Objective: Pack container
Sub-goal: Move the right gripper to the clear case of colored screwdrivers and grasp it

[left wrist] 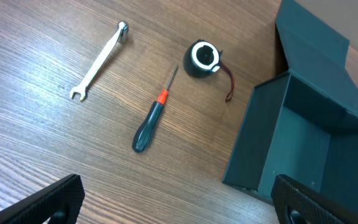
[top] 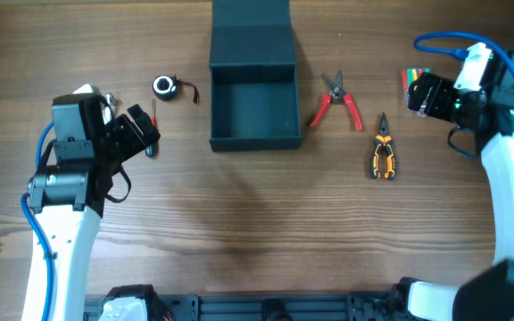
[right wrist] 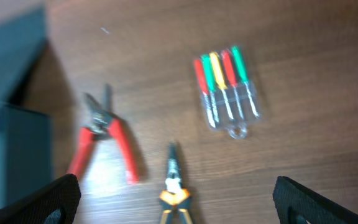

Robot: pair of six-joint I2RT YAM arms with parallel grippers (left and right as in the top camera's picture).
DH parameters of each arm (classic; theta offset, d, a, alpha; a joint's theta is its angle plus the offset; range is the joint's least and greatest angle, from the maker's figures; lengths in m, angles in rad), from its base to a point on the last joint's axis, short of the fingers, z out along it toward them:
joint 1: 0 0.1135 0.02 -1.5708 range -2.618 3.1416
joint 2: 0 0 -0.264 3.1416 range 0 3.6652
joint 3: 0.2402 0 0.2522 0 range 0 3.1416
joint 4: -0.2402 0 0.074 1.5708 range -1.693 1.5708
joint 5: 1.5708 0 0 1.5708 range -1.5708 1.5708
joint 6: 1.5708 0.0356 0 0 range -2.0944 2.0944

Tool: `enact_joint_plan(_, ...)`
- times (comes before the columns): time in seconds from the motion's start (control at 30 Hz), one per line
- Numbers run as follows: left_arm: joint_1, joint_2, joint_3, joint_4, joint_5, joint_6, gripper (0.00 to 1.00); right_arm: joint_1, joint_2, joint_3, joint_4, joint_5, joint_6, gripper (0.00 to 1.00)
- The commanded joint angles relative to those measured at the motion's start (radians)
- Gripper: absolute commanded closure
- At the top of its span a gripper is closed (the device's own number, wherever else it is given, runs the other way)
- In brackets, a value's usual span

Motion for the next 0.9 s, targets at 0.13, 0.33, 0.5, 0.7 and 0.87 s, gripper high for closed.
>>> enact_joint_plan(0.13,-0.002,0.001,0.019,-0.001,-0.017,0.023,0.0,0.0,0.097,0.054,0.156,0.125,-0.055,0.01)
enact_joint_plan(0.33,-0.002,0.001,0.019,-0.001,-0.017,0.023,0.0,-0.006,0.182,0.116,0.08,0.091,-0.147,0.0)
enact_joint_plan(0.5,-0.002,0.001,0.019,-0.001,-0.017,0.023,0.0,-0.005,0.382,0.397,-0.121,0.113,-0.172,0.0)
enact_joint_plan(0.7,-0.002,0.001,0.019,-0.001,-0.017,0.023,0.0,-0.006,0.613,0.704,-0.369,0.113,-0.211,0.0)
enact_joint_plan(0.87,-0.002,0.001,0.019,-0.001,-0.017,0.023,0.0,-0.006,0.694,0.706,-0.394,0.117,-0.244,0.0)
